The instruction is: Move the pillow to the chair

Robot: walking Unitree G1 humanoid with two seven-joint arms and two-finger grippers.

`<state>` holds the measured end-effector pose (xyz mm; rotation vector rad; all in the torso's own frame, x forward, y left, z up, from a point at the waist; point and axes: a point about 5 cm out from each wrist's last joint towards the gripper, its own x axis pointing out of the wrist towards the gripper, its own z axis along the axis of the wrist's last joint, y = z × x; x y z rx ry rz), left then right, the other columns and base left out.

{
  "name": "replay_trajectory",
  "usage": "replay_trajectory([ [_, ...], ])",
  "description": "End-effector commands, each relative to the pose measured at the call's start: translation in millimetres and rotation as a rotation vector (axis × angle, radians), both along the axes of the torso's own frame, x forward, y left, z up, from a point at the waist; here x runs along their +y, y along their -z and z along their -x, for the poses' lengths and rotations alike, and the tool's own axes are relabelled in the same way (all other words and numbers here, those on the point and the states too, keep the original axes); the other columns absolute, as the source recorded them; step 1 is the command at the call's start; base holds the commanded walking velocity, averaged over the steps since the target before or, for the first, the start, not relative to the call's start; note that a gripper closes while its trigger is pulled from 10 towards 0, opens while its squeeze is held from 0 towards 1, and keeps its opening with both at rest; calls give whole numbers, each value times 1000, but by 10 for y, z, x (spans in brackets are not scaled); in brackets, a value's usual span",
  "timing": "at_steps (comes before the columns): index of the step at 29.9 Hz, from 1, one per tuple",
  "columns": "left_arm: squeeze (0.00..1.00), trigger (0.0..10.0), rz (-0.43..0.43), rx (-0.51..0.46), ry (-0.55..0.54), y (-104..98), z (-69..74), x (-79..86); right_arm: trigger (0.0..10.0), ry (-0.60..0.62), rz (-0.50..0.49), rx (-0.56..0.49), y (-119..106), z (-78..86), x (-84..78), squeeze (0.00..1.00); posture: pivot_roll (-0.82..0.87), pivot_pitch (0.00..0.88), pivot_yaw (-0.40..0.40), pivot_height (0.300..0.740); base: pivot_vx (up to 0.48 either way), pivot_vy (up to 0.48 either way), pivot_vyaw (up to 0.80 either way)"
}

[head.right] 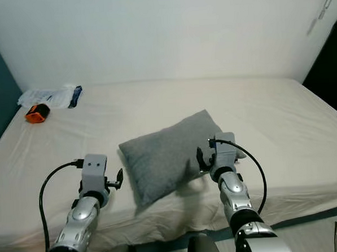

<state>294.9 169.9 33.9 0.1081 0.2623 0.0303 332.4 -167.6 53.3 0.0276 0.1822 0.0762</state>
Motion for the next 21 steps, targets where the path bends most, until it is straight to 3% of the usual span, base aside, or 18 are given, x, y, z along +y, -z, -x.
replay_trajectory([
  [1,0,10000,-2,30,7,42,15,-2,10000,5,-6,0,17,17,-6,0,27,0,-97,597,0,0,0],
  [9,0,10000,10,51,17,65,30,48,10000,-9,-22,-20,-8,9,-4,0,27,0,-100,592,0,0,0],
  [14,0,10000,234,107,5,124,66,118,10000,-13,-8,-35,-53,-24,3,0,26,0,-107,577,0,0,0],
  [16,0,10000,234,107,5,124,66,118,10000,-13,-8,-35,-53,-24,3,0,26,0,-107,577,0,0,0],
  [17,0,10000,285,114,-7,135,74,143,10000,-14,-8,-34,-57,-29,4,0,23,0,-106,577,0,0,0],
  [18,792,10000,354,115,-26,139,79,177,10000,-23,-11,-23,-53,-33,9,0,23,0,-106,577,0,0,0],
  [19,1000,10000,409,111,-41,140,83,202,10000,-27,-23,-29,-57,-32,14,0,24,0,-108,572,0,0,0],
  [21,1000,10000,409,111,-41,140,83,202,10000,-27,-23,-29,-57,-32,14,0,24,0,-108,572,0,0,0],
])
